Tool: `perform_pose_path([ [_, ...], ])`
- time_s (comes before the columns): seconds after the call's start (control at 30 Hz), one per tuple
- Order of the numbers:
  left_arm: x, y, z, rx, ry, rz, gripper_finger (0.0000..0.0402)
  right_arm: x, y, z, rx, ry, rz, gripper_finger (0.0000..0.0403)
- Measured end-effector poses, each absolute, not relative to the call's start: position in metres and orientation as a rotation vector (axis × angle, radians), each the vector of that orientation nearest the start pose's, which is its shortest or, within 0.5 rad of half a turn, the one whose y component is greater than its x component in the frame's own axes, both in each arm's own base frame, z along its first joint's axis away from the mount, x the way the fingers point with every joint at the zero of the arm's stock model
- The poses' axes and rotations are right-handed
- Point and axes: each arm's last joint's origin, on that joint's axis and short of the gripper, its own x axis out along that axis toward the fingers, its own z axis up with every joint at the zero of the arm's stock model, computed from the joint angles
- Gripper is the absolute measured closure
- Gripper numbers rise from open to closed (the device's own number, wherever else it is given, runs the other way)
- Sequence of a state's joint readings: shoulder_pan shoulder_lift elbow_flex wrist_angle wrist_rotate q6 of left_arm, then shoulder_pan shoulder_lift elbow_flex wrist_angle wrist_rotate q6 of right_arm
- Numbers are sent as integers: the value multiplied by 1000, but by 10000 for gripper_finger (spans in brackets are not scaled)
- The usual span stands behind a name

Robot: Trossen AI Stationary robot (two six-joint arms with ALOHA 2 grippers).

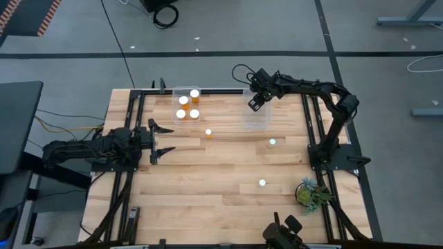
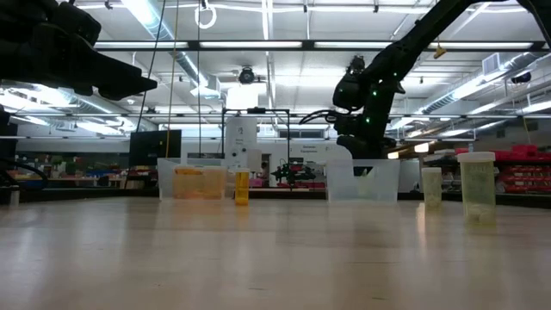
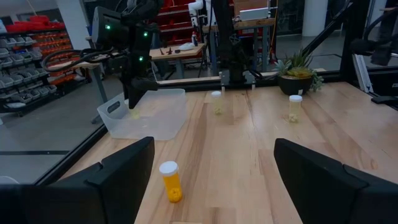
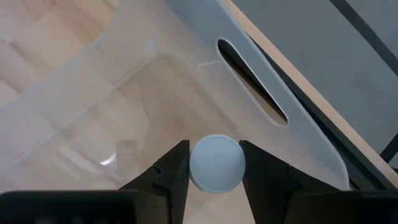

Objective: Pick and place medicine bottles into bin by pill shape (circle, oval)
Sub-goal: Put the small yellow pill bottle into the right transparent bin

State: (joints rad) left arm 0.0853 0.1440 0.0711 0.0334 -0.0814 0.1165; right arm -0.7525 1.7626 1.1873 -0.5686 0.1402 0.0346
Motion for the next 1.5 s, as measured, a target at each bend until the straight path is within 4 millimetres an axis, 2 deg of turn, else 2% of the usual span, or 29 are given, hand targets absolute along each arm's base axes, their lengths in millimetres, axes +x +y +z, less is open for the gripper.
perform_pose_path([
  [0.47,103,11,180,116,49,164,60,252,-241,192,376,1115,-805,208],
  [1.5,103,11,180,116,49,164,60,263,-234,200,285,1136,-746,204],
])
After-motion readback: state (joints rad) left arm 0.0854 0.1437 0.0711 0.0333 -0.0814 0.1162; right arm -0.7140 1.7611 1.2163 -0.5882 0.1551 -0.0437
